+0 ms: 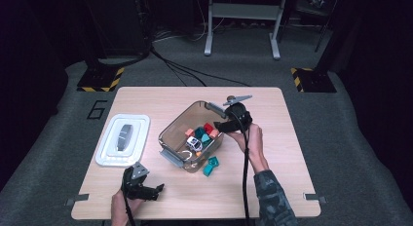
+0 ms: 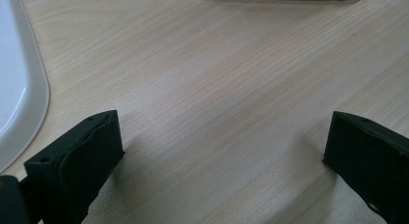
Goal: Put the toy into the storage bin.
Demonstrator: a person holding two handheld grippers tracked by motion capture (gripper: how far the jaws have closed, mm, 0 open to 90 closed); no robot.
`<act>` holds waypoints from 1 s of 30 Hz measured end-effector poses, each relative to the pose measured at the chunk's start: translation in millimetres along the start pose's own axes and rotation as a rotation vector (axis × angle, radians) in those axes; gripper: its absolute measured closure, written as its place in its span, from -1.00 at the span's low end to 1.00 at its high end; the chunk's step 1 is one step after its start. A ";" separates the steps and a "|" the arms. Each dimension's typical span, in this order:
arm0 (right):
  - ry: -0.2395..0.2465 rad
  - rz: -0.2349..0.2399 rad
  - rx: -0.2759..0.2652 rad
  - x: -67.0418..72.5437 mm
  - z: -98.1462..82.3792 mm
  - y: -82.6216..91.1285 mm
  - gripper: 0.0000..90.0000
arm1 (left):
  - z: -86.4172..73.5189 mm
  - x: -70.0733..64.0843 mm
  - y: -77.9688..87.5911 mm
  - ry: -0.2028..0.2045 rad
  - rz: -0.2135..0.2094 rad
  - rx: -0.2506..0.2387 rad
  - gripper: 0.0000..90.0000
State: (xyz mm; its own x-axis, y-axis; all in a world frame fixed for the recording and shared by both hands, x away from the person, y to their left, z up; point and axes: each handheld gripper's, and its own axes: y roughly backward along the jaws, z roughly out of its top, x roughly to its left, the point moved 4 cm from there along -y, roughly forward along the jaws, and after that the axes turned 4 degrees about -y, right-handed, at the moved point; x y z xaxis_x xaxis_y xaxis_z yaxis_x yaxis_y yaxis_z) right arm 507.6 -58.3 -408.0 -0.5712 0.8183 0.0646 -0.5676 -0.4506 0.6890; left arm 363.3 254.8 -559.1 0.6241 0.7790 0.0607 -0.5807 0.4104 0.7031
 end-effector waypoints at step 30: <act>-0.007 0.080 0.081 33.5 -119.5 -38.5 0.38 | 0.0 0.0 0.0 0.000 0.000 0.000 -1.00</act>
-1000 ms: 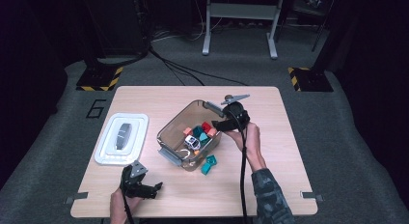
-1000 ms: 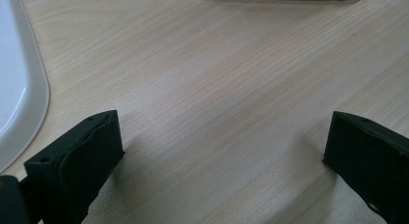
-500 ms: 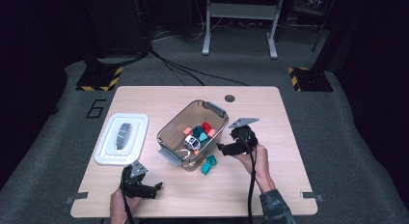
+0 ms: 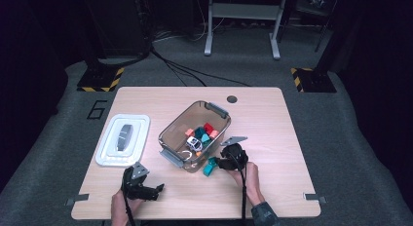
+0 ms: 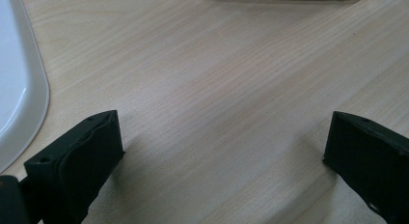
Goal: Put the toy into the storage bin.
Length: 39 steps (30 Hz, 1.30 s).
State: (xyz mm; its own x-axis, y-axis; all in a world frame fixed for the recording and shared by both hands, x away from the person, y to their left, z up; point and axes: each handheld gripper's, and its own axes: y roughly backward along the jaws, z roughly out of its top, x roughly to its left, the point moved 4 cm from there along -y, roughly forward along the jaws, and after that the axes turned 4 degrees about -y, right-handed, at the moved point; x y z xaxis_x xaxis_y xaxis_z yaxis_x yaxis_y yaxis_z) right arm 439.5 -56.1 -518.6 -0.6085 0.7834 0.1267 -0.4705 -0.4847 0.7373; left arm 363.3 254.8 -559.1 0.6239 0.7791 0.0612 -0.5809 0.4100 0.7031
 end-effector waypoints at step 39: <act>0.020 -0.023 0.070 -8.1 -13.3 -7.2 0.30 | 0.0 0.1 0.0 0.001 0.000 0.000 -1.00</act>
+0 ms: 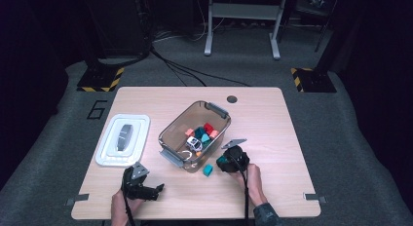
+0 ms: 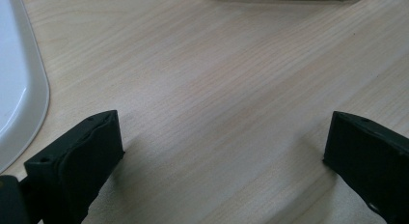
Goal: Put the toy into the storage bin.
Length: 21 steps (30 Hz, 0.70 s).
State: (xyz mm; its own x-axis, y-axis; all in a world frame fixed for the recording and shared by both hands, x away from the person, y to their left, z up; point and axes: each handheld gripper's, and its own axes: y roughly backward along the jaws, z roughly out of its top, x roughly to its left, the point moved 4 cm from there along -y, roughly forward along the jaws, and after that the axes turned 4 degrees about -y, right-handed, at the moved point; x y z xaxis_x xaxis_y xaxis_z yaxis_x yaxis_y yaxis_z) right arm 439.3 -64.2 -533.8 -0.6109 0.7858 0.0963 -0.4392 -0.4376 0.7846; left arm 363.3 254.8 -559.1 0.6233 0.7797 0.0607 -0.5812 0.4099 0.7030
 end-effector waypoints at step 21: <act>-0.036 -0.021 -0.064 -15.5 5.7 25.0 0.31 | 0.1 0.2 -0.5 0.004 0.008 -0.004 -1.00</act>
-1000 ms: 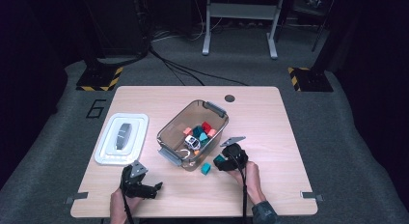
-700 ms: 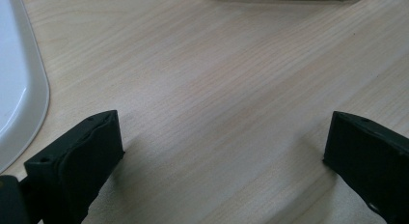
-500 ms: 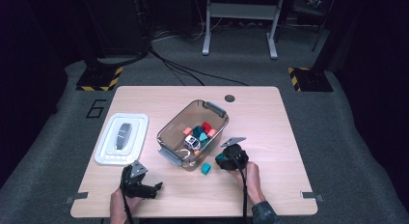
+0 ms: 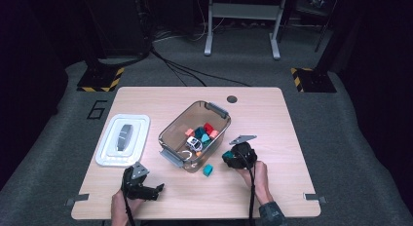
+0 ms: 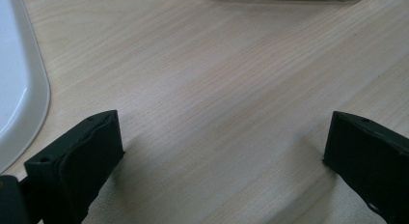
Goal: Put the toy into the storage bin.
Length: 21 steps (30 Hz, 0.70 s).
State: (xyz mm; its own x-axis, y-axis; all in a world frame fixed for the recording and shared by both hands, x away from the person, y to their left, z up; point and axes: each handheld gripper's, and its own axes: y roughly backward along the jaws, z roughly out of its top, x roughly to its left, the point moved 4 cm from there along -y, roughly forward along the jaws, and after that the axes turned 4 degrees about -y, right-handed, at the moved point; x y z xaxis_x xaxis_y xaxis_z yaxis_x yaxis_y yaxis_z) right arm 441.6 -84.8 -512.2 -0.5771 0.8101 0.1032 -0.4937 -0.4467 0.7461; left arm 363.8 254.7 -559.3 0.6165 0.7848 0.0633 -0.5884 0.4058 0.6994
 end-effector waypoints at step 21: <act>-0.001 -0.034 -0.061 -19.9 21.9 38.2 0.31 | 0.0 0.1 0.5 -0.003 -0.007 0.008 -1.00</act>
State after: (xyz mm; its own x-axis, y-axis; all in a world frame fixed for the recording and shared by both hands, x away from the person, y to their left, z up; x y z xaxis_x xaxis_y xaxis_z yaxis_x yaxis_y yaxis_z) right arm 448.4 -109.6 -471.3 -0.5583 0.8258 0.0791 -0.5517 -0.4408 0.7080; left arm 363.5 255.0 -559.0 0.6222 0.7806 0.0599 -0.5798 0.4079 0.7053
